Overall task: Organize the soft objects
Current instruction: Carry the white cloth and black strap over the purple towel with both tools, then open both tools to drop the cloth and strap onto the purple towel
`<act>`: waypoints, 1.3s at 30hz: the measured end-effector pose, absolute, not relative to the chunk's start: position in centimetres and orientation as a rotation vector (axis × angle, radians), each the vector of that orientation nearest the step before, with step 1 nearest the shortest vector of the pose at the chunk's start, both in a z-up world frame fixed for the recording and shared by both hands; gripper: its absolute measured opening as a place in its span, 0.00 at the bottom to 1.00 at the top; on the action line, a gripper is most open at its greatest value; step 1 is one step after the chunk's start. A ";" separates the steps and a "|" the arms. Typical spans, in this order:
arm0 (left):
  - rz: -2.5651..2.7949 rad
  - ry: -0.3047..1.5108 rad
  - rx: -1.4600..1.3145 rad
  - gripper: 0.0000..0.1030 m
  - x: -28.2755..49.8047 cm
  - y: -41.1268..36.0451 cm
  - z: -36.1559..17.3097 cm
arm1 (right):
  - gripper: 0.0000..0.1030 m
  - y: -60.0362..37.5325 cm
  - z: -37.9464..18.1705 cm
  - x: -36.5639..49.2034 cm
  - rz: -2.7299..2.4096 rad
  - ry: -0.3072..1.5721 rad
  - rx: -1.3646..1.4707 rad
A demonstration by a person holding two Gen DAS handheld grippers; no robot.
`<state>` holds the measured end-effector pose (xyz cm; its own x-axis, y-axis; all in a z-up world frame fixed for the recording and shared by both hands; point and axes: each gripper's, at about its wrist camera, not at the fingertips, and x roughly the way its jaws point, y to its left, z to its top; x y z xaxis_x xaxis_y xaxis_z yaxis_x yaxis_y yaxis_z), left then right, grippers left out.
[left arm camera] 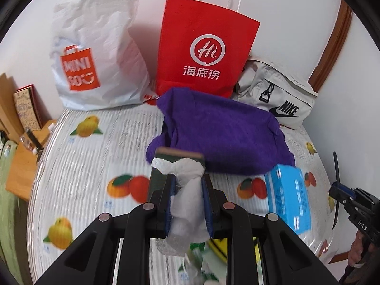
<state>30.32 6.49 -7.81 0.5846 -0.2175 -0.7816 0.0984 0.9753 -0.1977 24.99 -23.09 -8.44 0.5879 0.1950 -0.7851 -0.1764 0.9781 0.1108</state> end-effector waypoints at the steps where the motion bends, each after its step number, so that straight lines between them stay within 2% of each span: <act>1: -0.192 0.932 -0.139 0.20 31.0 6.3 -7.8 | 0.20 -23.1 -8.4 25.8 0.215 0.916 0.022; 10: -0.202 0.968 -0.107 0.20 37.9 5.2 -9.0 | 0.20 -23.9 -8.8 33.5 0.191 0.919 0.043; 20: -0.231 1.051 -0.103 0.20 43.3 3.8 -12.2 | 0.20 -23.7 -12.5 40.9 0.184 0.983 0.029; 39: -0.229 1.206 -0.060 0.20 48.4 1.7 -17.7 | 0.20 -23.9 -20.2 45.7 0.171 1.164 -0.002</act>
<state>48.36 1.74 -17.67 0.3365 -0.2074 -0.9186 0.1438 0.9753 -0.1675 45.69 -23.94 -20.21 0.3846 0.1332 -0.9134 -0.1349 0.9870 0.0872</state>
